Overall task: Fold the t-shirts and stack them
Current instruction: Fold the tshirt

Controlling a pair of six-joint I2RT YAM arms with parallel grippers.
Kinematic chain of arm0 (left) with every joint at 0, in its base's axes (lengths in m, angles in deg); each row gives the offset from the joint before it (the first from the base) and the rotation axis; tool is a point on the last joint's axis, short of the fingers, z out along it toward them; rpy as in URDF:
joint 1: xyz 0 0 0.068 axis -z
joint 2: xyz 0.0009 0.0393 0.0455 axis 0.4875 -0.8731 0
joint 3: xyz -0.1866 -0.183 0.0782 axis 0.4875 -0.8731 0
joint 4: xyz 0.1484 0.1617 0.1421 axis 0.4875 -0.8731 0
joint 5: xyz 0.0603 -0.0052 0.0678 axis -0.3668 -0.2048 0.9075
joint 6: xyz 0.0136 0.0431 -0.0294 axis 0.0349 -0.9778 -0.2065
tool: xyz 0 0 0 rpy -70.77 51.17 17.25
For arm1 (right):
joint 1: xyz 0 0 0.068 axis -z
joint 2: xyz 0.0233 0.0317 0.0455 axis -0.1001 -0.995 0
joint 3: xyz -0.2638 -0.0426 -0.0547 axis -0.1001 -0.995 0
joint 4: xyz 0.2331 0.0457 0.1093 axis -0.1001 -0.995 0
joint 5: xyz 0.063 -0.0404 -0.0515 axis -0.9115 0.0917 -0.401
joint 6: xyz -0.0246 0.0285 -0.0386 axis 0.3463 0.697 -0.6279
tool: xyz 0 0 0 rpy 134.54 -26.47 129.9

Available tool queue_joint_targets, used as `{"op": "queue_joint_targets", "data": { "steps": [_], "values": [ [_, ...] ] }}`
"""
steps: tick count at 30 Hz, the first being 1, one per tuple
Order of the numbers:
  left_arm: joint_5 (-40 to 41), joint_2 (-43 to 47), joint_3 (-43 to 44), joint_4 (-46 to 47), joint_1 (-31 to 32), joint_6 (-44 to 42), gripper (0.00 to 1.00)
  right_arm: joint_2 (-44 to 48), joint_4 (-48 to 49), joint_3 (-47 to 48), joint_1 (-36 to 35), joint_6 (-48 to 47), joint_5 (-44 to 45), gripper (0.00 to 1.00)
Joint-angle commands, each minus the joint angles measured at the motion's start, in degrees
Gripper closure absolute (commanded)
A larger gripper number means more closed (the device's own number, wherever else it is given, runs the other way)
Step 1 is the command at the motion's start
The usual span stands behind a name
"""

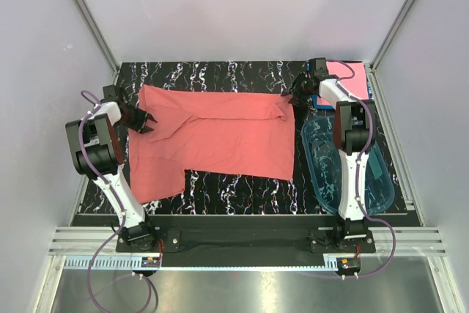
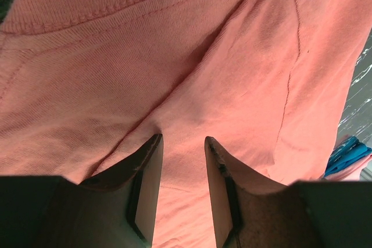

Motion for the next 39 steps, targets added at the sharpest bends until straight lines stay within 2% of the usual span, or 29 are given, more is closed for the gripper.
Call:
{"op": "queue_joint_targets", "data": {
  "steps": [1,6,12,15,17,20,23,25,26,30,35,39],
  "values": [
    [1.1,-0.2,1.9,-0.7,-0.3,-1.1,0.61,-1.9,3.5,1.4,0.0,0.6,-3.4,0.48],
    [1.3,-0.3,2.1,-0.9,-0.3,-1.2,0.61,-1.9,4.4,0.9,0.1,0.4,-2.6,0.51],
    [1.3,-0.3,2.5,-1.2,-0.3,-1.4,0.60,-1.6,1.5,3.5,1.5,-2.1,0.9,0.64],
    [1.3,-0.5,2.6,-1.3,-0.3,-1.4,0.60,-0.9,2.4,3.3,1.8,-3.5,-0.7,0.68],
    [1.5,-0.6,2.6,-1.3,-0.3,-1.4,0.60,-0.7,5.4,2.6,1.8,-3.4,-2.9,0.73],
    [1.3,-0.8,2.7,-1.3,-0.3,-1.2,0.60,-1.5,4.5,3.7,1.9,-3.0,-4.4,0.85],
    [1.6,-0.7,3.2,-1.8,-0.3,-1.6,0.60,-1.5,0.8,5.4,2.0,-3.5,-0.3,0.91],
    [1.9,-0.7,3.4,-2.1,-0.3,-1.9,0.60,-1.5,-3.9,7.9,2.2,-5.1,6.2,0.95],
    [2.0,-0.6,3.4,-2.0,-0.3,-1.9,0.60,-1.3,-4.7,8.6,2.1,-5.7,10.1,0.95],
    [1.8,-0.8,3.0,-1.6,-0.3,-1.6,0.60,-3.2,-9.4,14.4,2.2,-8.8,14.2,0.93],
    [0.7,-0.6,2.9,-0.7,-0.3,-1.7,0.60,-7.4,-14.9,19.7,2.0,-10.0,9.3,0.59],
    [0.5,1.1,2.9,0.1,0.0,-3.2,0.60,-3.9,-18.1,18.3,2.0,-10.9,11.2,0.58]
  ]
}}
